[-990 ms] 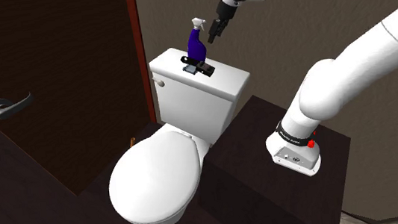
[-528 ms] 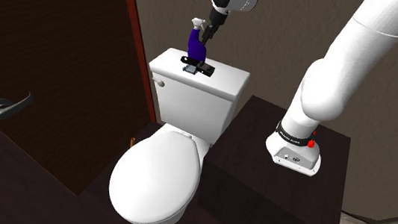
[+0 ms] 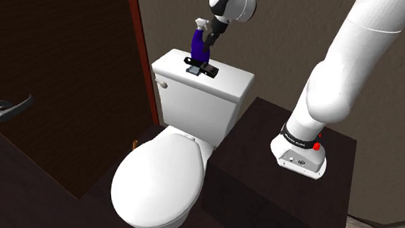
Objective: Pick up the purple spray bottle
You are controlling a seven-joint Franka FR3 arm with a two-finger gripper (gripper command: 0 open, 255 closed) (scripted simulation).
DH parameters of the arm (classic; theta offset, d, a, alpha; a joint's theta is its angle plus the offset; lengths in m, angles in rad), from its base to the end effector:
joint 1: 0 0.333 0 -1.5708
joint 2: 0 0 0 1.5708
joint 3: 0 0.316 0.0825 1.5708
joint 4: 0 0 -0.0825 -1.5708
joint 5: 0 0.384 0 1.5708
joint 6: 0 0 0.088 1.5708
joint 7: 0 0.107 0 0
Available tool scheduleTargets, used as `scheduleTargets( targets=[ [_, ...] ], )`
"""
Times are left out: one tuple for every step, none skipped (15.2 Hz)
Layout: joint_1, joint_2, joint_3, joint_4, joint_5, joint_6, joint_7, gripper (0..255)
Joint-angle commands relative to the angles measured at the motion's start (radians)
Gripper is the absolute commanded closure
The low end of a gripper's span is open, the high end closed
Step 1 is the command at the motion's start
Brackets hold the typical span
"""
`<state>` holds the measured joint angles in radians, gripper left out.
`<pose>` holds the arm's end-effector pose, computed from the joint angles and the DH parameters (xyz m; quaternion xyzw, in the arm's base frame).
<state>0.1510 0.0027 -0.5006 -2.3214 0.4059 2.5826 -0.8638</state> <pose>0.4968 -0.1886 0.3645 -0.9790 -0.0965 -0.1766 0.0326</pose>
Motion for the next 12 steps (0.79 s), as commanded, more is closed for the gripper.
scheduleTargets(
  targets=[
    [0.0,0.008,0.001,-0.01,0.017,0.015,-0.016,0],
    [0.0,0.008,0.001,-0.01,0.017,0.015,-0.016,0],
    [0.0,0.01,0.001,-0.008,0.019,0.015,-0.017,255],
    [0.0,0.01,0.0,-0.008,0.02,0.015,-0.018,255],
    [0.0,0.01,0.0,-0.007,0.02,0.014,-0.018,255],
    [0.0,0.011,0.0,-0.007,0.02,0.014,-0.018,255],
    [0.0,0.011,0.0,-0.007,0.02,0.014,-0.018,255],
    [0.0,0.011,0.0,-0.007,0.02,0.014,-0.018,255],
    [0.0,0.011,0.0,-0.007,0.02,0.014,-0.019,255],
    [0.0,0.011,0.0,-0.007,0.021,0.014,-0.019,255],
    [0.0,0.012,0.0,-0.006,0.021,0.014,-0.02,255],
    [0.0,0.008,0.001,-0.01,0.017,0.015,-0.016,255]
  ],
)
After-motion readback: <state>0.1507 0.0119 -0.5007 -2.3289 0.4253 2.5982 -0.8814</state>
